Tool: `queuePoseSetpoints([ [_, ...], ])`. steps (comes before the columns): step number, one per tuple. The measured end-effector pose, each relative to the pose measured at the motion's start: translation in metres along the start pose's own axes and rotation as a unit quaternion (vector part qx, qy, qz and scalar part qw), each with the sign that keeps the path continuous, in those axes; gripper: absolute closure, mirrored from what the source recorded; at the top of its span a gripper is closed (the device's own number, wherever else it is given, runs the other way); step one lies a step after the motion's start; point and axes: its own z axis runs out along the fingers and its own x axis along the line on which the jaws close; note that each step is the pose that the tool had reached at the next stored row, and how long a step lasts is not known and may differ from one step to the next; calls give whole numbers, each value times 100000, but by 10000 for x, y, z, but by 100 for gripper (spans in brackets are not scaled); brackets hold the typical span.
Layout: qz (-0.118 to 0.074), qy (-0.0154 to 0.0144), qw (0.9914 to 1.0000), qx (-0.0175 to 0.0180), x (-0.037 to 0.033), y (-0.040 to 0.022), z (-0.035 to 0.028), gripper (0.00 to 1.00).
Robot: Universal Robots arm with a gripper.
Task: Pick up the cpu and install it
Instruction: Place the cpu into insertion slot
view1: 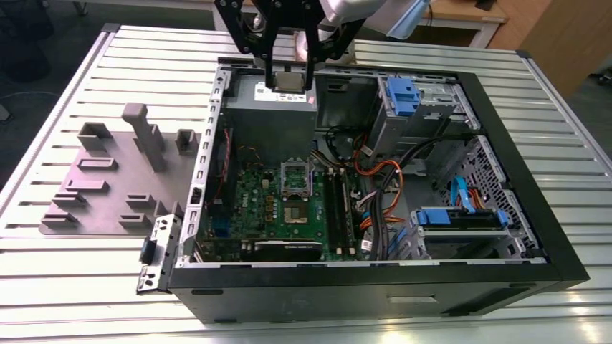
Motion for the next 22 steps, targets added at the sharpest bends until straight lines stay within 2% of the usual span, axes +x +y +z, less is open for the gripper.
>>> queuePoseSetpoints([
  [10,0,0,100000,0,-1,0,0,53],
  [12,1,-1,100000,-1,-26,1,0,53],
  [22,-6,1,100000,3,-39,-9,9,53],
])
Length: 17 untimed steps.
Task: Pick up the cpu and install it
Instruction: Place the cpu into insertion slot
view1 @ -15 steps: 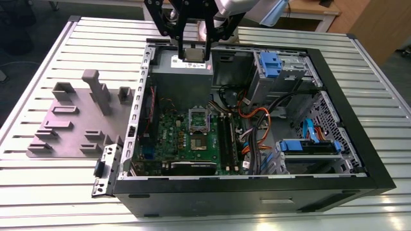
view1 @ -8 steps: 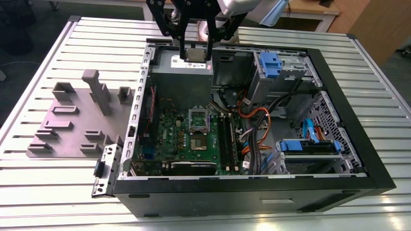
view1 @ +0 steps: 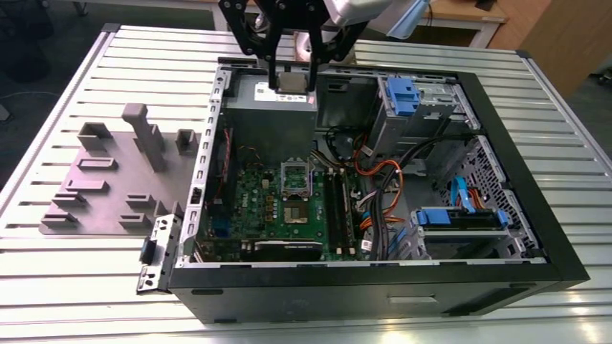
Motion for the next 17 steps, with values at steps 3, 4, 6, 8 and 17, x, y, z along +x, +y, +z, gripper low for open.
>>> queuePoseSetpoints([
  [3,6,0,100000,2,-22,1,5,53],
  [4,5,-1,100000,-2,-26,1,7,53],
  [6,15,-1,100000,6,-26,0,12,53],
  [8,8,-1,100000,8,-27,-5,26,53],
  [17,7,-2,100000,4,-27,-6,45,53],
])
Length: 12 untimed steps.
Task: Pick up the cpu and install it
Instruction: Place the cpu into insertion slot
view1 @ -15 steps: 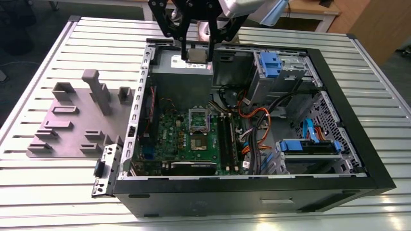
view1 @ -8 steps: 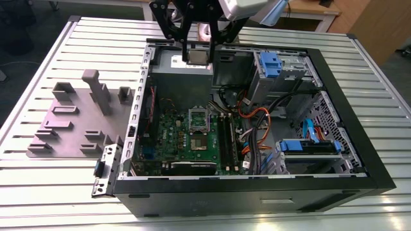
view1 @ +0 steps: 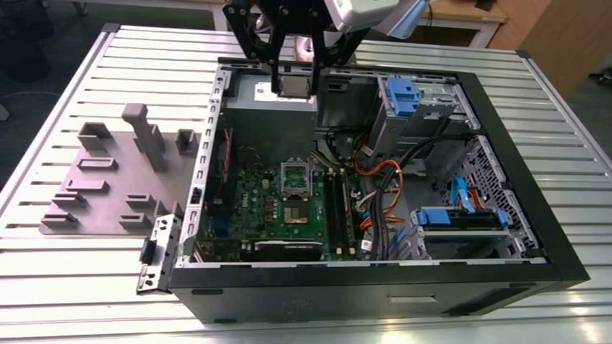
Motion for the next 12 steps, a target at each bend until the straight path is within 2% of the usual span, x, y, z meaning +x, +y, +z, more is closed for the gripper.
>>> queuePoseSetpoints([
  [12,2,-1,100000,2,0,-9,38,53],
])
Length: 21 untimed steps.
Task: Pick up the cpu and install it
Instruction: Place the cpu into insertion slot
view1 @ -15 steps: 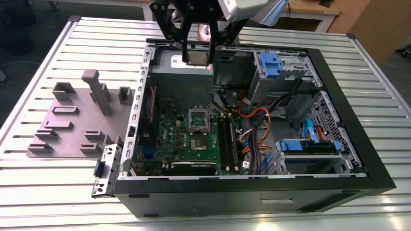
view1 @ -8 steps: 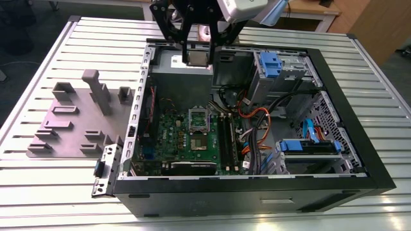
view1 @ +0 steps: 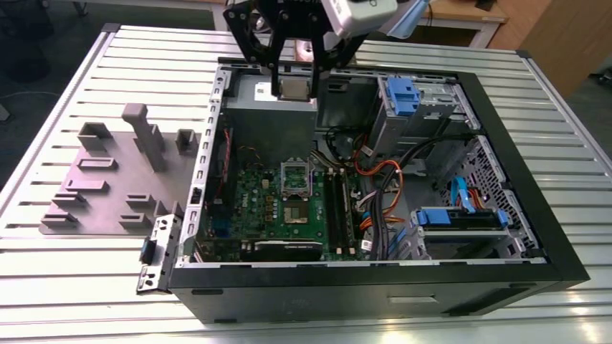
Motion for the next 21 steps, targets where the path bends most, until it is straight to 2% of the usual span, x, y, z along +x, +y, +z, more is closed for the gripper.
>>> queuePoseSetpoints([
  [10,-4,1,100000,12,-2,-10,73,53],
  [14,-2,1,100000,41,-2,-46,102,53],
  [21,-1,0,100000,40,-2,-46,112,53],
])
